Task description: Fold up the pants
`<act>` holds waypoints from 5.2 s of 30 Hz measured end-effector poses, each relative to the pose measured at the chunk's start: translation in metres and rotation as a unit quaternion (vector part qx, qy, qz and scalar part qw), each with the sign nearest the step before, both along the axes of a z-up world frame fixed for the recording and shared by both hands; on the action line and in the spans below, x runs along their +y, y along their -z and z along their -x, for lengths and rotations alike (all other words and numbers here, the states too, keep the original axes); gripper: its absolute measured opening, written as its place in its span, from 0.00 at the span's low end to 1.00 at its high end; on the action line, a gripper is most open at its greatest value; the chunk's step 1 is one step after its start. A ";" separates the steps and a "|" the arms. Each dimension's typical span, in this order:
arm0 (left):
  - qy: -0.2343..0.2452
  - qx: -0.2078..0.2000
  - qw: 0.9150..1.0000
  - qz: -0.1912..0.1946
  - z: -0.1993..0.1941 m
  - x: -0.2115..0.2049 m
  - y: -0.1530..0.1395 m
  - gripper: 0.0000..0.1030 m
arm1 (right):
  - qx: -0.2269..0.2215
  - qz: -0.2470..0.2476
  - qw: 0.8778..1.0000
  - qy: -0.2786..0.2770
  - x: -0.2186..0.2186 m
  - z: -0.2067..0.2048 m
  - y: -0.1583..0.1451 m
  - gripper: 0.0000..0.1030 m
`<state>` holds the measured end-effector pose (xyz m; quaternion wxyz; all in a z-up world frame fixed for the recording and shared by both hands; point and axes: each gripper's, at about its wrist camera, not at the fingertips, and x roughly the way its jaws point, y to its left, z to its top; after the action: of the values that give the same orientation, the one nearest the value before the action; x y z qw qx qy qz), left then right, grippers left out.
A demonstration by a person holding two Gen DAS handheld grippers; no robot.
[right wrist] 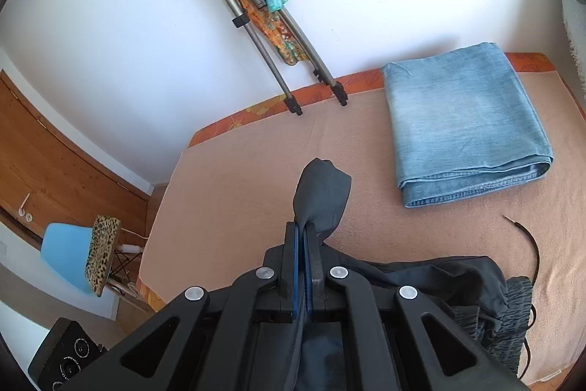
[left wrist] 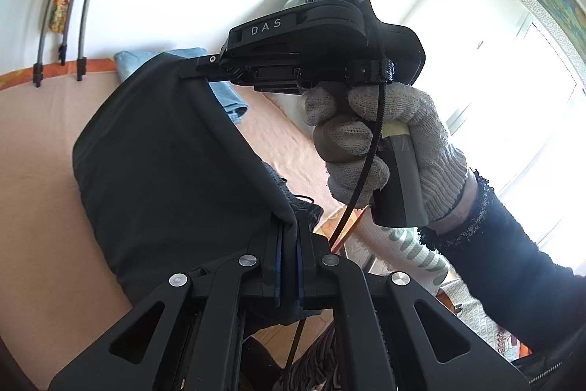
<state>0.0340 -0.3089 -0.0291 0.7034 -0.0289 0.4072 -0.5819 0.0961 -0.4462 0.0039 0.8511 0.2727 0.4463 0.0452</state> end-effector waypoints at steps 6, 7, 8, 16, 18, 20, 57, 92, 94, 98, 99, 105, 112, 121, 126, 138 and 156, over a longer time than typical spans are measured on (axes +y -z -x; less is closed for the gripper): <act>0.048 0.012 0.999 -0.018 0.011 -0.056 0.027 0.04 | 0.019 0.002 0.999 0.043 -0.052 0.040 0.023 0.00; 0.055 0.015 0.998 -0.020 0.012 -0.066 0.032 0.04 | 0.023 0.001 0.998 0.052 -0.061 0.047 0.027 0.00; 0.060 0.019 0.998 -0.021 0.013 -0.074 0.036 0.04 | 0.026 -0.001 0.998 0.061 -0.070 0.053 0.033 0.00; 0.081 0.009 0.996 -0.039 0.022 -0.125 0.055 0.04 | 0.037 -0.007 0.995 0.095 -0.119 0.079 0.063 0.00; 0.084 0.006 0.995 -0.046 0.022 -0.132 0.061 0.04 | 0.039 -0.006 0.995 0.095 -0.125 0.081 0.069 0.00; 0.086 -0.004 0.995 -0.056 0.031 -0.139 0.061 0.04 | 0.042 -0.003 0.995 0.095 -0.131 0.082 0.074 0.00; 0.099 -0.031 0.989 -0.102 0.069 -0.186 0.038 0.04 | 0.076 0.038 0.991 0.099 -0.158 0.092 0.120 0.00; -0.118 0.036 0.985 -0.117 -0.053 0.001 0.008 0.59 | 0.003 0.150 0.987 0.050 -0.113 0.148 0.066 0.88; -0.140 0.063 0.981 -0.123 -0.069 0.009 0.019 0.60 | 0.019 0.134 0.990 0.045 -0.116 0.143 0.074 0.88; -0.155 0.122 0.972 -0.129 -0.088 0.009 0.043 0.60 | 0.048 0.096 0.993 0.046 -0.124 0.132 0.090 0.88; -0.155 0.128 0.971 -0.132 -0.091 0.005 0.047 0.60 | 0.057 0.086 0.994 0.046 -0.125 0.130 0.094 0.88; -0.164 0.168 0.962 -0.140 -0.103 -0.003 0.070 0.60 | 0.088 0.059 0.993 0.049 -0.134 0.125 0.113 0.88; -0.152 0.179 0.963 -0.134 -0.108 -0.005 0.077 0.60 | 0.091 0.094 0.988 0.087 -0.135 0.129 0.103 0.71; -0.150 0.168 0.967 -0.119 -0.144 -0.017 0.081 0.58 | 0.001 0.082 0.994 -0.077 0.006 0.147 0.047 0.43; -0.144 0.187 0.967 -0.098 -0.155 -0.021 0.085 0.36 | 0.016 0.102 0.977 -0.188 0.092 0.140 0.081 0.31; -0.146 0.155 0.973 -0.093 -0.162 -0.037 0.080 0.09 | 0.072 0.145 0.952 -0.258 0.129 0.159 0.139 0.19; -0.151 0.162 0.970 -0.100 -0.121 0.004 0.064 0.51 | 0.011 0.105 0.994 -0.013 -0.068 0.168 0.058 0.72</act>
<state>0.1553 -0.3053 -0.0933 0.7068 -0.1131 0.5631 -0.4129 -0.0720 -0.5144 -0.0543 0.8695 0.1766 0.4612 0.0063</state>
